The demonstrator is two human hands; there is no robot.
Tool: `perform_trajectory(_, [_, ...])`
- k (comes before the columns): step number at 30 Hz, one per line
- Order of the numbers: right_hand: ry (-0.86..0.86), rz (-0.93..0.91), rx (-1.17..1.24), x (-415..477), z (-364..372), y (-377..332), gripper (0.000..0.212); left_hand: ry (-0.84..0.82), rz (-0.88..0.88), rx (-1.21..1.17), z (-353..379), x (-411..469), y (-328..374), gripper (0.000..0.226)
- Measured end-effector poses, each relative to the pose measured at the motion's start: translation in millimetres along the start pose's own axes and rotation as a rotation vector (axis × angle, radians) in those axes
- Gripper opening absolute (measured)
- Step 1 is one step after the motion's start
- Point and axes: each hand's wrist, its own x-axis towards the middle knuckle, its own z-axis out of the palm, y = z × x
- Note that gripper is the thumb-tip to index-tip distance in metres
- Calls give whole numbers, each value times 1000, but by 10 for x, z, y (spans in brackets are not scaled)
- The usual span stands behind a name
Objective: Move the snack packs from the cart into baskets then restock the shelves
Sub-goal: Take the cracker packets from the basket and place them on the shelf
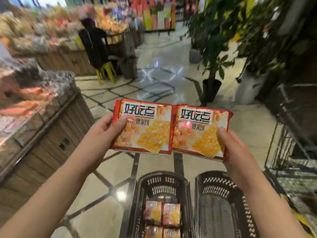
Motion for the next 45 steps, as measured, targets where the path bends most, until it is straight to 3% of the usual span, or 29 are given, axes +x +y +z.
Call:
perform_trajectory(10, [235,-271,-76,-1074,-235,-1163,37,-286,153,-189,499,-153,907,34])
perform_trajectory(13, [369,-327,-96,-1545,-235,-1298,35,-382,178,-229,663,-220,1068,27])
perform_trajectory(18, [592,-394,-127,-2417,-322,-1416,34,-604,249,-253,1052,-444,1296,35])
perform_trajectory(21, [734,-427,-107,-2966,-428,-1445,42,-734,269,-260,1352,-719,1459,23])
perform_trajectory(23, [812,-452,-102,-3378,-494,-1450,50,-825,291,-256,1559,-961,1584,30])
perform_trajectory(29, [1001,-539,-57,-4761,-620,-1490,42,-1069,356,-249,2142,-1957,1879,36])
perform_trajectory(35, [1179,-605,-111,-6283,-855,-1468,32,-1277,384,-281,2678,-3259,2019,59])
perform_trajectory(41, [1362,-638,-142,-7980,-1191,-1399,34,-1473,314,-351,3215,-4881,2013,47])
perform_trajectory(45, [1458,-635,-147,-8962,-1315,-1361,32,-1601,274,-349,3542,-5909,1999,72])
